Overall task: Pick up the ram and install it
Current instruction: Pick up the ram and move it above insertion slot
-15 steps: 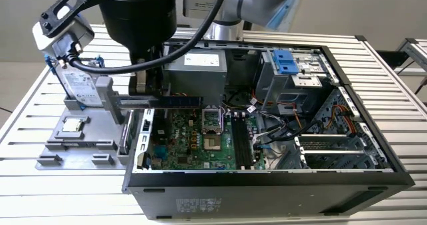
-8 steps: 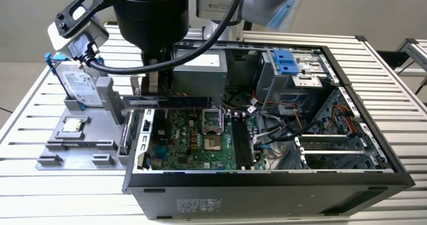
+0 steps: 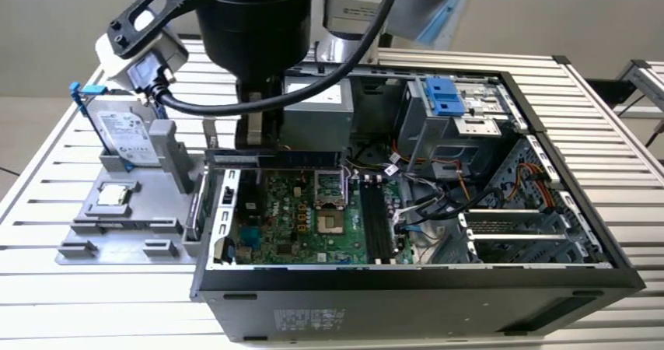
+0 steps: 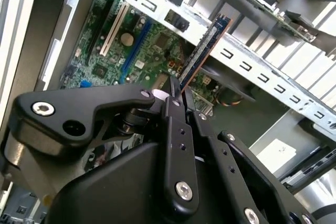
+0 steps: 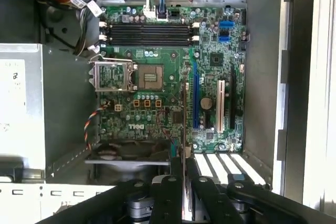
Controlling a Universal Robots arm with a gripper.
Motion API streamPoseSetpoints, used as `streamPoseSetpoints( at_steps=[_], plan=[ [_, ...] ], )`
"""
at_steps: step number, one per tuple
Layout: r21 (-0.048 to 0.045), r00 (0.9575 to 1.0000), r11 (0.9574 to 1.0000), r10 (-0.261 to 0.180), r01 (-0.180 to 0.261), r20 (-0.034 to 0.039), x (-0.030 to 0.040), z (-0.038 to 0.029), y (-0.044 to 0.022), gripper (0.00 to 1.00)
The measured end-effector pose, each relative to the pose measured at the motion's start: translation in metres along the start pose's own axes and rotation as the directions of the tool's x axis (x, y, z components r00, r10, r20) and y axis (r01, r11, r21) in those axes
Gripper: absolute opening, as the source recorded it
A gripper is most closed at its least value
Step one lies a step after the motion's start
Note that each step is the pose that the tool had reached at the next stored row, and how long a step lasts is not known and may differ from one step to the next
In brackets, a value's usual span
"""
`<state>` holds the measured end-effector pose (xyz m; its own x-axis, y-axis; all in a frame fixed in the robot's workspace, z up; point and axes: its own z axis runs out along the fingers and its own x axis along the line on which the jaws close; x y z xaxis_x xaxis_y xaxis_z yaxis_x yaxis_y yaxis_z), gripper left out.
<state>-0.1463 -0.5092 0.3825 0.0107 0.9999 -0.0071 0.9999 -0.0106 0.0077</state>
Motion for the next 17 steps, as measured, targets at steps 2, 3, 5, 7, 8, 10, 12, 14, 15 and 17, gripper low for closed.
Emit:
streamPoseSetpoints(
  at_steps=[2,3,5,7,8,10,12,14,15,17],
  plan=[
    [0.0000,1.0000,1.0000,0.000,0.000,0.0000,0.0001,0.0000,0.0048,0.00],
    [0.0000,1.0000,1.0000,0.000,0.000,0.0000,0.0001,0.0001,0.0070,0.00],
    [-0.0001,1.0000,1.0000,0.000,0.000,-0.0001,0.0001,0.0001,0.0112,0.00],
    [0.0000,1.0000,1.0000,0.000,0.000,0.0000,0.0002,0.0001,0.0150,0.00],
    [0.0000,1.0000,1.0000,0.000,0.000,0.0000,0.0002,0.0002,0.0169,0.00],
    [0.0000,1.0000,1.0000,0.000,0.000,0.0000,0.0002,0.0002,0.0205,0.00],
    [0.0000,1.0000,1.0000,0.000,0.000,0.0000,0.0003,0.0002,0.0237,0.00],
    [0.0000,1.0000,1.0000,0.000,0.000,0.0000,0.0003,0.0002,0.0268,0.00],
    [0.0000,1.0000,1.0000,0.000,0.000,0.0000,0.0003,0.0002,0.0284,0.00],
    [-0.0001,1.0000,1.0000,0.000,0.000,-0.0001,0.0003,0.0003,0.0318,0.00]
  ],
)
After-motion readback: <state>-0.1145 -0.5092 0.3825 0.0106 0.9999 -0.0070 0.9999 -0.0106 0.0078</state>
